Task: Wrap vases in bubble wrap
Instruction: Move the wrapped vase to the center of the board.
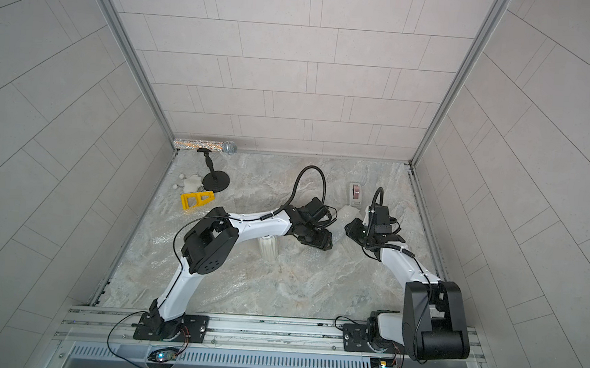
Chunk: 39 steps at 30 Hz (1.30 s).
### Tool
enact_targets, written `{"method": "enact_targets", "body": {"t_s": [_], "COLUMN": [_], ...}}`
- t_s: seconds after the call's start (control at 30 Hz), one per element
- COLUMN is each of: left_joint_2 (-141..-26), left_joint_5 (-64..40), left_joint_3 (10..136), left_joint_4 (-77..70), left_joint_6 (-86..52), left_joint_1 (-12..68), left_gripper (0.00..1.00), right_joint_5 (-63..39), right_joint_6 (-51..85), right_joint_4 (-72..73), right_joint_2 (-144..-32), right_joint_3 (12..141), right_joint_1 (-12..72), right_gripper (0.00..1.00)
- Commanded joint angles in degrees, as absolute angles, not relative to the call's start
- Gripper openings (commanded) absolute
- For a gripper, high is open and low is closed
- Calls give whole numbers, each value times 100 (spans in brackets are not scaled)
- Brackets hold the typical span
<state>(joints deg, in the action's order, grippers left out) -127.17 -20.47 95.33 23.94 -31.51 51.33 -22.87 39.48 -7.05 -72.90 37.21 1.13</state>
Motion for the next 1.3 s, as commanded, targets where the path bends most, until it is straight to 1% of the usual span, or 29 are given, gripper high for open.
{"method": "enact_targets", "body": {"t_s": [0.0, 0.1, 0.2, 0.33, 0.53, 0.87, 1.07, 1.27], "left_joint_2": [-12907, -13021, -13077, -13190, -13304, -13065, -13025, -13065], "left_joint_5": [-2051, -2123, -2140, -2311, -2346, -2240, -2346, -2385], "left_joint_3": [9844, 10114, 10308, 10639, 11062, 10937, 10899, 10885], "left_joint_4": [2812, 3059, 3278, 3601, 4109, 4690, 4719, 4740], "left_joint_6": [-2805, -2623, -2354, -2004, -1559, -653, -480, -390], "left_joint_1": [5030, 4932, 4811, 4651, 4408, 4038, 3874, 3870], "left_gripper": [59, 58, 56, 56, 54, 51, 50, 49], "right_joint_5": [-2193, -2101, -2236, -2649, -3166, -3829, -4120, -4137], "right_joint_6": [3741, 3689, 3568, 3593, 3558, 3583, 3310, 2885], "right_joint_4": [-960, -888, -853, -814, -791, -862, -1315, -1860], "right_joint_2": [-7024, -6920, -6902, -7124, -7670, -8909, -9720, -10303], "right_joint_3": [3934, 4028, 4208, 4563, 5142, 5991, 6583, 7139], "right_joint_1": [115, 45, -77, -379, -771, -1090, -1187, -1222], "right_gripper": [43, 49, 55, 60, 62, 62, 62, 61]}}
